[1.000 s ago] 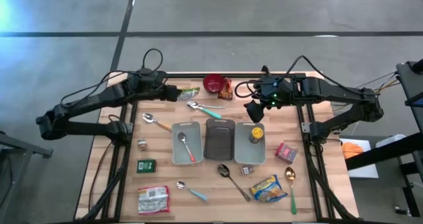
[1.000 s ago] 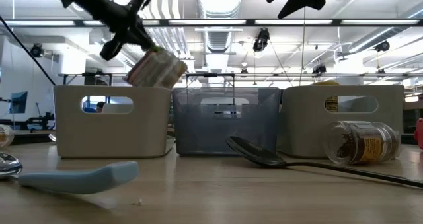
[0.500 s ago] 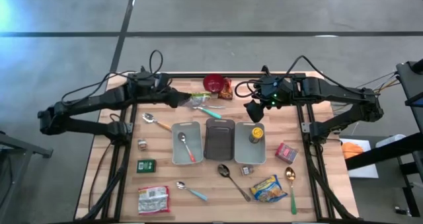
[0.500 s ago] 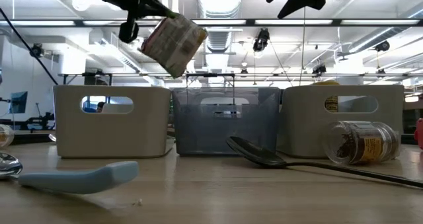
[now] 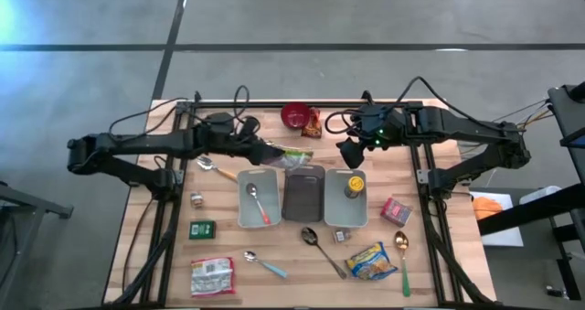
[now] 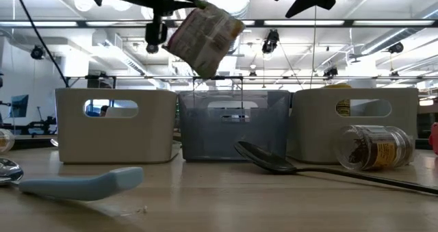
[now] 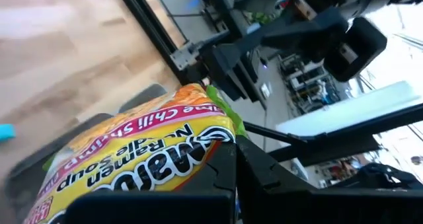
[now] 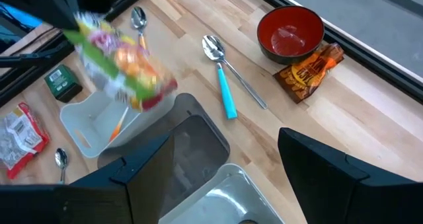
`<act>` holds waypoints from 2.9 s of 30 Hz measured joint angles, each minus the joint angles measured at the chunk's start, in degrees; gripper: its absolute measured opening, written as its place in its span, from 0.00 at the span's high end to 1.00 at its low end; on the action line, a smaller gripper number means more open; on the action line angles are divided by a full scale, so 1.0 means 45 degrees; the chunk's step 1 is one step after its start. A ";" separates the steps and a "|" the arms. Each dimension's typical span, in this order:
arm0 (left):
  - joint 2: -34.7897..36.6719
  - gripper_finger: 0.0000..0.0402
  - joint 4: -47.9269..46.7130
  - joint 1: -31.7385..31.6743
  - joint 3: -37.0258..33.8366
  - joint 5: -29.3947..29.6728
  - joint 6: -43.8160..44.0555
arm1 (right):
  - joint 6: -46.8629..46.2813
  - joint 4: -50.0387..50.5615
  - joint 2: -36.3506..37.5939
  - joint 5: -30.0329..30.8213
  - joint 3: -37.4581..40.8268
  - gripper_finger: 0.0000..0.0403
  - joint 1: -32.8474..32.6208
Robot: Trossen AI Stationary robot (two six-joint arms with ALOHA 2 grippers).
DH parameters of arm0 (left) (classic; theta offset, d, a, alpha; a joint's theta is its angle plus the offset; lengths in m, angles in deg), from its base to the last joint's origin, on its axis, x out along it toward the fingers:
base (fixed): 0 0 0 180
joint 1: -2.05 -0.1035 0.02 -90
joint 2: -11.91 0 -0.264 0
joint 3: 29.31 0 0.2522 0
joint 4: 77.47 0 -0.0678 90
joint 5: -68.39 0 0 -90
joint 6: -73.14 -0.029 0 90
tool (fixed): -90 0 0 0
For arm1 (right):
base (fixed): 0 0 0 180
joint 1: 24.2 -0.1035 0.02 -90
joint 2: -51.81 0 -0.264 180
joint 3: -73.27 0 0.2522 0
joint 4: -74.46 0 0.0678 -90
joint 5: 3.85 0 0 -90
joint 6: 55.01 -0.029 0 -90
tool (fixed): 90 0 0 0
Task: Pick & Place Food Item
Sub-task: Put the green noodle pack into the black bin
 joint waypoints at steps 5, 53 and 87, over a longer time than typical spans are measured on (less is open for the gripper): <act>-0.0834 1.00 0.0831 0.0286 -0.0005 -0.0426 0.0336 | 0.0033 -0.0018 0.0242 0.0004 0.0000 0.34 0.0000; -0.4256 1.00 -0.3203 0.0743 0.2686 -0.0245 -0.0419 | 0.0092 -0.0010 0.0877 -0.0131 0.0000 0.34 -0.0010; -0.5949 1.00 -0.1748 0.0709 0.2642 -0.0723 -0.0791 | 0.0063 0.0142 0.0872 -0.0131 0.0000 0.34 -0.0068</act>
